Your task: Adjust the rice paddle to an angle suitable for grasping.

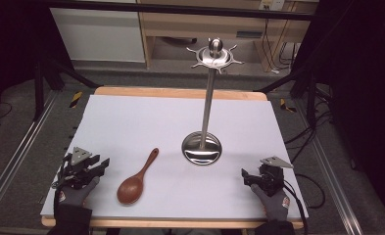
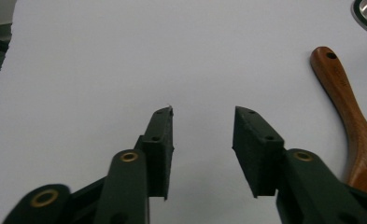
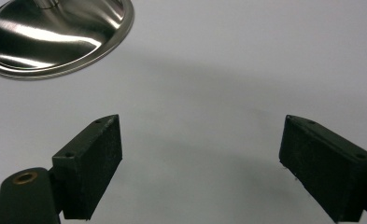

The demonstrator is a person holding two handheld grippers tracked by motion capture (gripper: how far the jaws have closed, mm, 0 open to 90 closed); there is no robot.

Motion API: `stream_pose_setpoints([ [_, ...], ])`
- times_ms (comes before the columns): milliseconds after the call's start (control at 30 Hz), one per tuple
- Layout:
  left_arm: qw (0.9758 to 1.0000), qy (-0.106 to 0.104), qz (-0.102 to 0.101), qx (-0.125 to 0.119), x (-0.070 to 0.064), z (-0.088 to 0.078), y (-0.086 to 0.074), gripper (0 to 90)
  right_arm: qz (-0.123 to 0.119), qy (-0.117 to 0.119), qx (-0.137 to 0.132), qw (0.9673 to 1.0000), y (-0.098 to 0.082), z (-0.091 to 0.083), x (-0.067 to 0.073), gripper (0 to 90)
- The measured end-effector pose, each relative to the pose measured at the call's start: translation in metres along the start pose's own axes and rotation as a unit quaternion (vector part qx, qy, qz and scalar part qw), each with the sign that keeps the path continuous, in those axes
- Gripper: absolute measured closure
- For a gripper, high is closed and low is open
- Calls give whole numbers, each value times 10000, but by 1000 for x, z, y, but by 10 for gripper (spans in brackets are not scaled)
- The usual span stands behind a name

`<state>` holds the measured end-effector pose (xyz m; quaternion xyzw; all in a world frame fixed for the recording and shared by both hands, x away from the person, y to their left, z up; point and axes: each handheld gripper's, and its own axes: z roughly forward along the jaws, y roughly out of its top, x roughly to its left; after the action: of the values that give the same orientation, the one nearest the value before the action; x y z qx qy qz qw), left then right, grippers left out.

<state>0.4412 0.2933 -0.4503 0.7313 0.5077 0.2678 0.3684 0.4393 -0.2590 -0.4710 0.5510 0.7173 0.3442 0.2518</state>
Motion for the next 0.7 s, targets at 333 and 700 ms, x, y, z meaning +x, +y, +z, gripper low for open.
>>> stream_pose_setpoints([
  [333,9999,-132,21,-70,-8,-2,2,551,103,32,30,9999,0,0,1,135],
  [700,9987,-492,109,-27,-21,-3,9,443,152,18,-50,9999,2,-3,-1,134],
])
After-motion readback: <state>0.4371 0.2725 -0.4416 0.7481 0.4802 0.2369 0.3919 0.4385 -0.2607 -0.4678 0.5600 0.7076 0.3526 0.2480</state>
